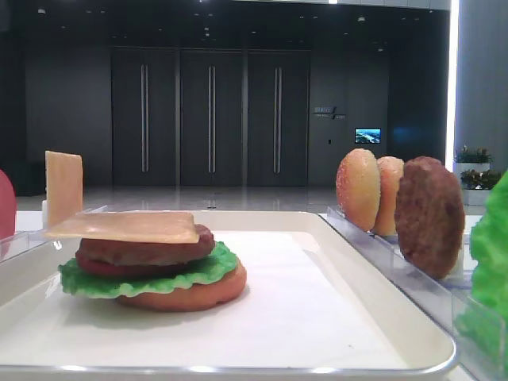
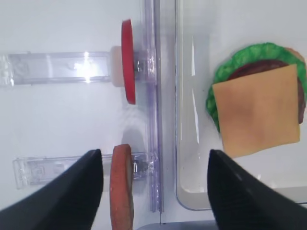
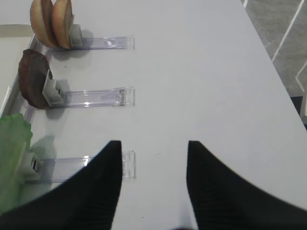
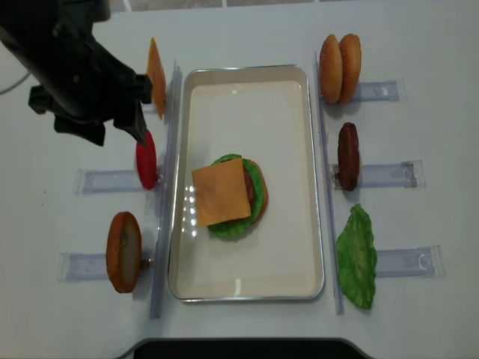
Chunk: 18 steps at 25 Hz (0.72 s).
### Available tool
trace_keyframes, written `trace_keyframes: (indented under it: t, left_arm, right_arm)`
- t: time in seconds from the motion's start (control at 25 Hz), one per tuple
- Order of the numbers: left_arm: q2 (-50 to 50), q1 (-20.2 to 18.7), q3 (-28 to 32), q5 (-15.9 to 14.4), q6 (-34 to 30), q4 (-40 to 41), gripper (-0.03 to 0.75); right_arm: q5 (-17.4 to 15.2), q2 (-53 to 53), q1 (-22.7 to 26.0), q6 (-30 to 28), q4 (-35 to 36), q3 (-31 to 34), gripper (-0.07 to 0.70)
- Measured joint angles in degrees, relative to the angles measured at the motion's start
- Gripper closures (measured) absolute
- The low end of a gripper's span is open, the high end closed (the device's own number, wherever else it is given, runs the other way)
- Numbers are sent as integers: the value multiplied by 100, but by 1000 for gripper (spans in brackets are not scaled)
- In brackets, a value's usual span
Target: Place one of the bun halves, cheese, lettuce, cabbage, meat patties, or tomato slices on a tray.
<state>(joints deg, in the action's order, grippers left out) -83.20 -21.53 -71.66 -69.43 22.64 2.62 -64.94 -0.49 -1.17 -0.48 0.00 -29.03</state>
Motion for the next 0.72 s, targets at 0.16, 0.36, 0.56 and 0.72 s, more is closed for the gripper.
trace_keyframes:
  t: [0.16, 0.36, 0.56, 0.72]
  left_arm:
    - [4, 0, -369, -40, 11, 55, 207]
    - [4, 286, -382, -64, -67, 198, 210]
    - [-10, 1296, -382, -68, -496, 335, 218]
    - [-53, 2026, -382, -68, -861, 544, 221]
  right_arm:
    - [0, 0, 0, 0, 0, 0, 325]
    - [0, 0, 0, 0, 0, 0, 325]
    - [0, 0, 0, 0, 0, 0, 325]
    - [0, 0, 0, 0, 0, 0, 325]
